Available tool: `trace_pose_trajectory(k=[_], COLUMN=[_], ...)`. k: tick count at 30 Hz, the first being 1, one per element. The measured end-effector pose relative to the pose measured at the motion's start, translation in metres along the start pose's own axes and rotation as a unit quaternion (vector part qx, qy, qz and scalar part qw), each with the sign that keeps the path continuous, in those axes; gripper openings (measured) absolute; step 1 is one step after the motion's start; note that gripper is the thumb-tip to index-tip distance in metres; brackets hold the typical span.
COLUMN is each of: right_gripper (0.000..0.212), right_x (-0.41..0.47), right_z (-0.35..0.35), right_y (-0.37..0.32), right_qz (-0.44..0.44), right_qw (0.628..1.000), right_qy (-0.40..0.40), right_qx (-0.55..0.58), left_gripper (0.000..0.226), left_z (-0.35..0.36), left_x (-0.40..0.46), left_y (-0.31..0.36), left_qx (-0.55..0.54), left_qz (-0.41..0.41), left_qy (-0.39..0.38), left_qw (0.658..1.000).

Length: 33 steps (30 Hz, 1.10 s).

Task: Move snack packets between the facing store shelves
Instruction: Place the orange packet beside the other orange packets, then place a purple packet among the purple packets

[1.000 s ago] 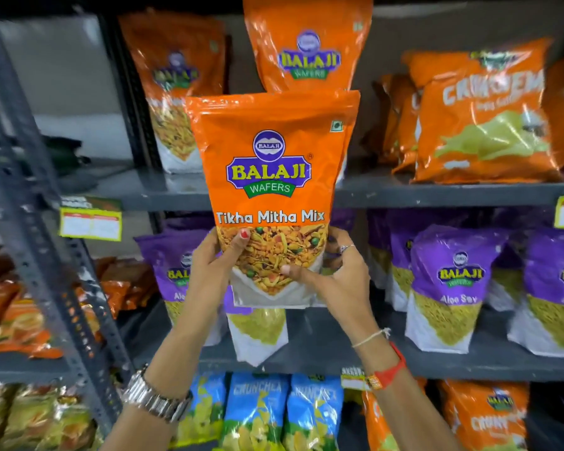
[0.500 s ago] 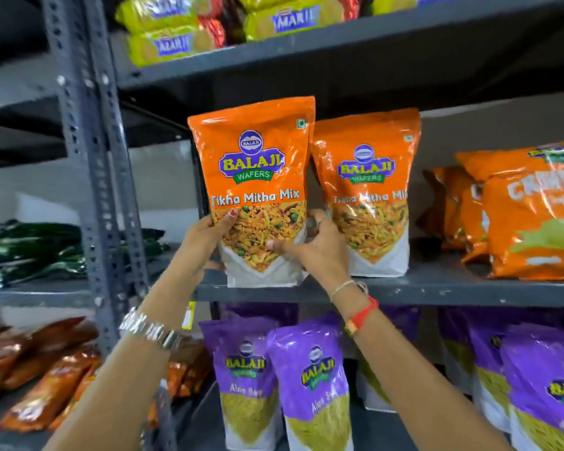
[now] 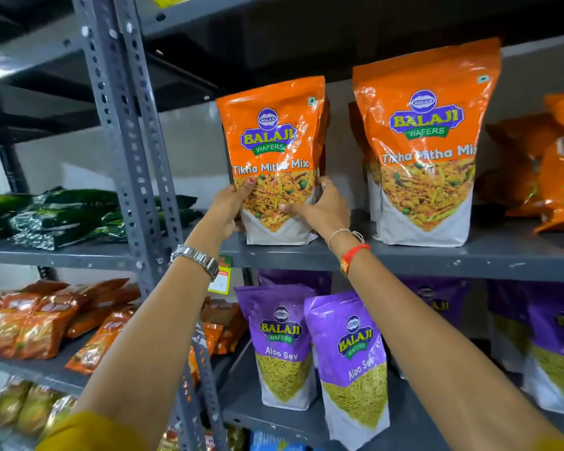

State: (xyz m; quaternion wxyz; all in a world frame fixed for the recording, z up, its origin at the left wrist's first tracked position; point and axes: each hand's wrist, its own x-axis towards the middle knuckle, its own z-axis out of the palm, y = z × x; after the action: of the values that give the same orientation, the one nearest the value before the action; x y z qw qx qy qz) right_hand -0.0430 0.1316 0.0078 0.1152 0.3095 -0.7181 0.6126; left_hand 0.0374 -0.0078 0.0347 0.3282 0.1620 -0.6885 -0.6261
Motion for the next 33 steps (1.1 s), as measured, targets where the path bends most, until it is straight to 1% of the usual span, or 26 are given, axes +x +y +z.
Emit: trace_pose_trajectory(k=[4, 8, 10, 12, 14, 16, 18, 21, 24, 26, 28, 29, 31, 33], right_gripper=[0.078, 0.074, 0.074, 0.080, 0.079, 0.065, 0.048, 0.027, 0.019, 0.019, 0.026, 0.034, 0.062, 0.090], right_x=[0.002, 0.004, 0.002, -0.004, -0.015, -0.035, -0.063, -0.108, -0.142, -0.159, -0.170, -0.174, -0.176, -0.174], right_z=[0.003, 0.003, 0.004, 0.004, 0.001, -0.005, -0.012, -0.019, -0.022, -0.025, -0.029, -0.030, -0.030, -0.028], right_y=[0.003, 0.004, 0.005, 0.006, 0.011, 0.019, 0.035, 0.070, 0.120, 0.161, 0.196, 0.209, 0.238, 0.265], right_qz=[-0.001, 0.002, 0.003, -0.003, -0.034, -0.085, -0.120, -0.119, -0.072, -0.012, 0.053, 0.087, 0.163, 0.240], right_qw=[1.000, 1.000, 1.000, 1.000, 0.998, 0.990, 0.980, 0.970, 0.972, 0.981, 0.986, 0.986, 0.983, 0.969], right_qy=[-0.004, -0.008, -0.015, -0.007, 0.048, 0.113, 0.156, 0.193, 0.207, 0.183, 0.152, 0.133, 0.079, 0.023], right_qx=[-0.004, -0.005, -0.012, -0.023, -0.034, -0.018, 0.031, 0.083, 0.086, 0.071, 0.049, 0.040, 0.041, 0.051], left_gripper=[0.047, 0.047, 0.045, 0.044, 0.044, 0.042, 0.038, 0.025, 0.016, 0.014, 0.018, 0.019, 0.019, 0.026], left_z=[0.003, 0.002, 0.000, 0.000, 0.001, 0.003, 0.008, 0.021, 0.038, 0.050, 0.063, 0.069, 0.083, 0.093], left_x=[0.004, 0.008, 0.008, 0.002, -0.011, -0.027, -0.046, -0.073, -0.101, -0.119, -0.137, -0.144, -0.156, -0.159], left_y=[-0.010, -0.019, -0.026, -0.034, -0.043, -0.056, -0.072, -0.109, -0.160, -0.197, -0.230, -0.245, -0.269, -0.291], left_qx=[-0.030, -0.007, 0.037, 0.087, 0.097, 0.076, 0.048, -0.010, -0.046, -0.051, -0.044, -0.043, -0.071, -0.108], left_qz=[0.019, 0.023, 0.049, 0.100, 0.144, 0.190, 0.233, 0.253, 0.217, 0.177, 0.129, 0.097, 0.015, -0.064], left_qy=[-0.002, 0.004, 0.034, 0.090, 0.152, 0.184, 0.193, 0.197, 0.186, 0.181, 0.173, 0.166, 0.130, 0.073], left_qw=[0.999, 1.000, 0.998, 0.987, 0.973, 0.961, 0.952, 0.947, 0.957, 0.966, 0.975, 0.980, 0.989, 0.989])
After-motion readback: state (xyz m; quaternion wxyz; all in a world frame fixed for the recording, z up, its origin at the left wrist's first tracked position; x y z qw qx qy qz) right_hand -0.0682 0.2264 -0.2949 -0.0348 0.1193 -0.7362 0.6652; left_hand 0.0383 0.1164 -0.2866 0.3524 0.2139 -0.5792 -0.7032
